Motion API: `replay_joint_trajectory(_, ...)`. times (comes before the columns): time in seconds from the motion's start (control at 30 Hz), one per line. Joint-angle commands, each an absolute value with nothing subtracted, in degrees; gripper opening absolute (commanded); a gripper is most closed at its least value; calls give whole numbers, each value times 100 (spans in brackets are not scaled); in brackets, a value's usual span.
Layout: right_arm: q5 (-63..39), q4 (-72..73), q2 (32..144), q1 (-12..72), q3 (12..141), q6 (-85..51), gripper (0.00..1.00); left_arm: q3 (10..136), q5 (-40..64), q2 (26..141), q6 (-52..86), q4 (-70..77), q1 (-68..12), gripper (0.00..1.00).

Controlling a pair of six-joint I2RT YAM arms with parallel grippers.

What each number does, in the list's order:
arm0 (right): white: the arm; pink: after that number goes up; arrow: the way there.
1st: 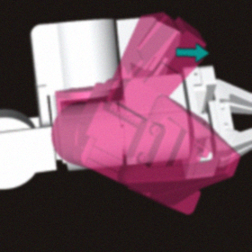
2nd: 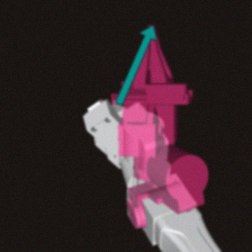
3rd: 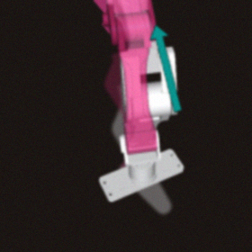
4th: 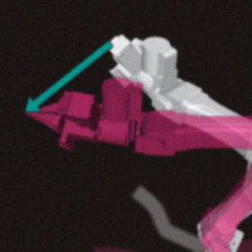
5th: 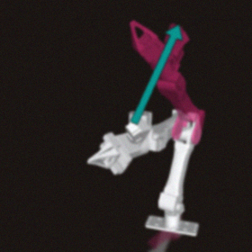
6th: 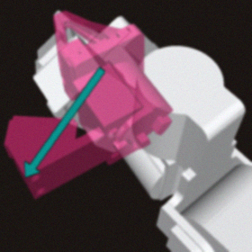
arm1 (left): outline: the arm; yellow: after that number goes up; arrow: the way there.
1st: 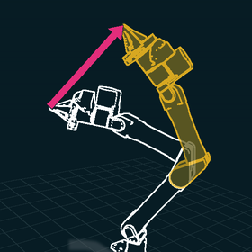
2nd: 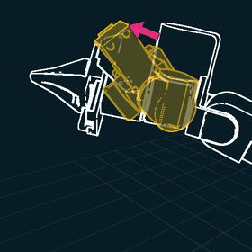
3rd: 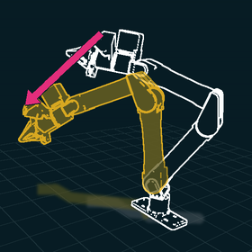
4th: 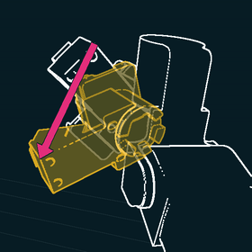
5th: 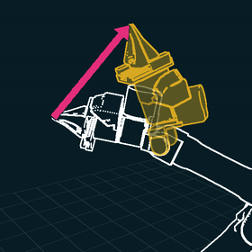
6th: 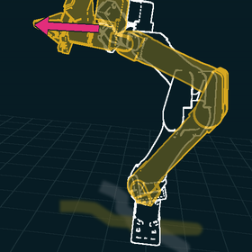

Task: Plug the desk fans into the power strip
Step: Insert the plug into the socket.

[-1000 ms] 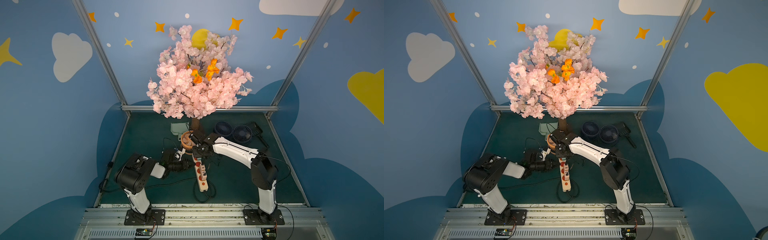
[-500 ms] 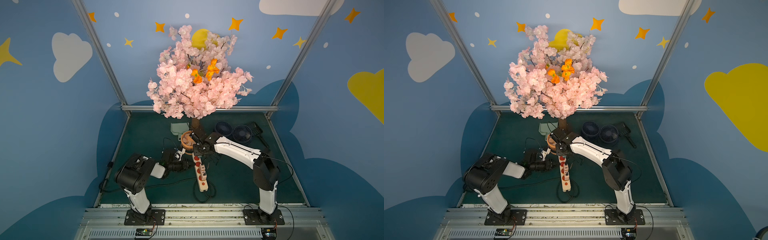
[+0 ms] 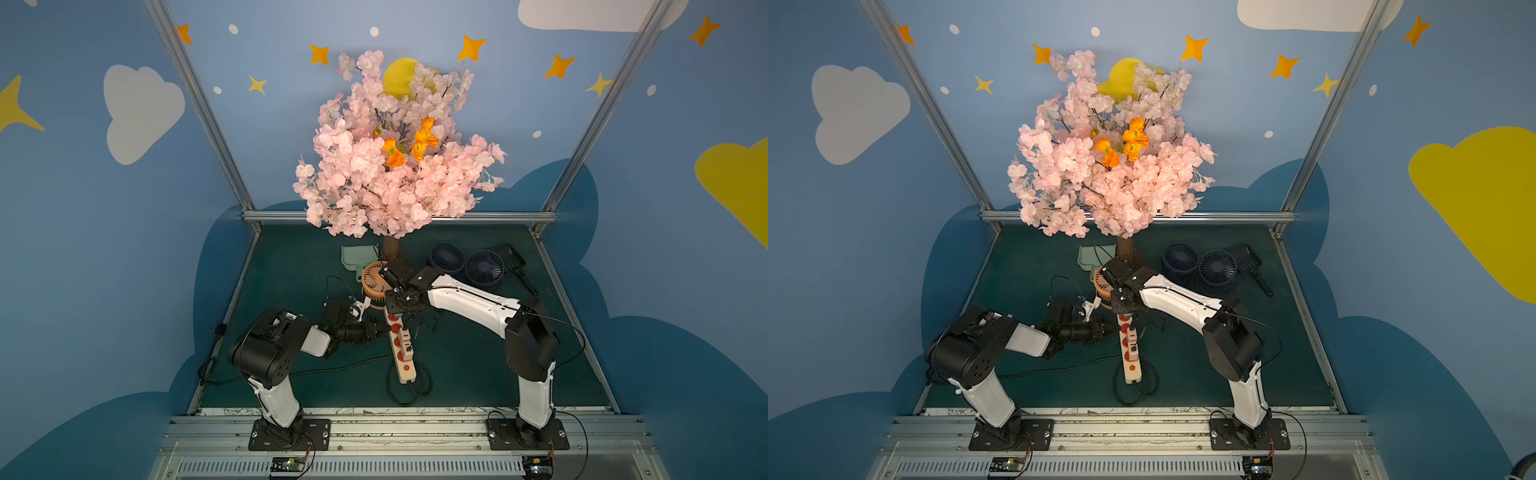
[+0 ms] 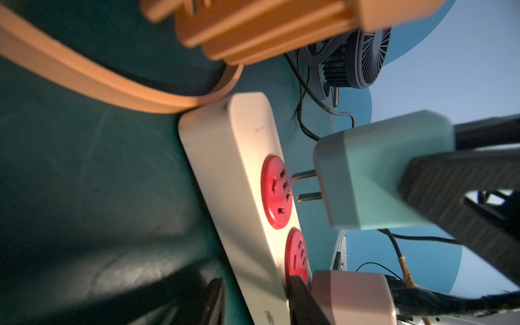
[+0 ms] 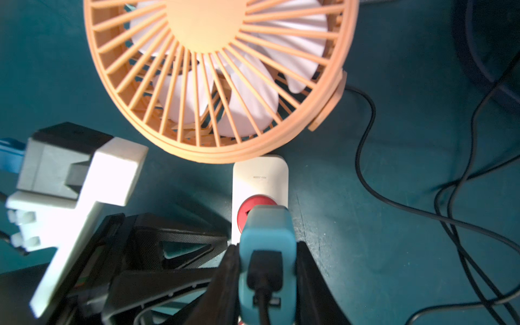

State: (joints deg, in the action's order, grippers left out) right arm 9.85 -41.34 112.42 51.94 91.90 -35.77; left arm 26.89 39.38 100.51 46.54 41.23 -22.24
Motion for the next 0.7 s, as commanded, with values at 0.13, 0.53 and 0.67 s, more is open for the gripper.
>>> replay_joint_trajectory(0.13, 1006, -3945, 11340, 5197, 9049, -3612, 0, 2743, 3955, 10158, 4610, 4058, -2223, 41)
replay_joint_trajectory(0.53, 1093, -3835, 11290, 5194, 8954, -3567, 0, 2764, 3937, 10152, 4605, 4043, -2219, 40)
replay_joint_trajectory(0.67, 1013, -3823, 11375, 5218, 8813, -3620, 0, 2753, 3953, 10147, 4610, 4043, -2232, 40)
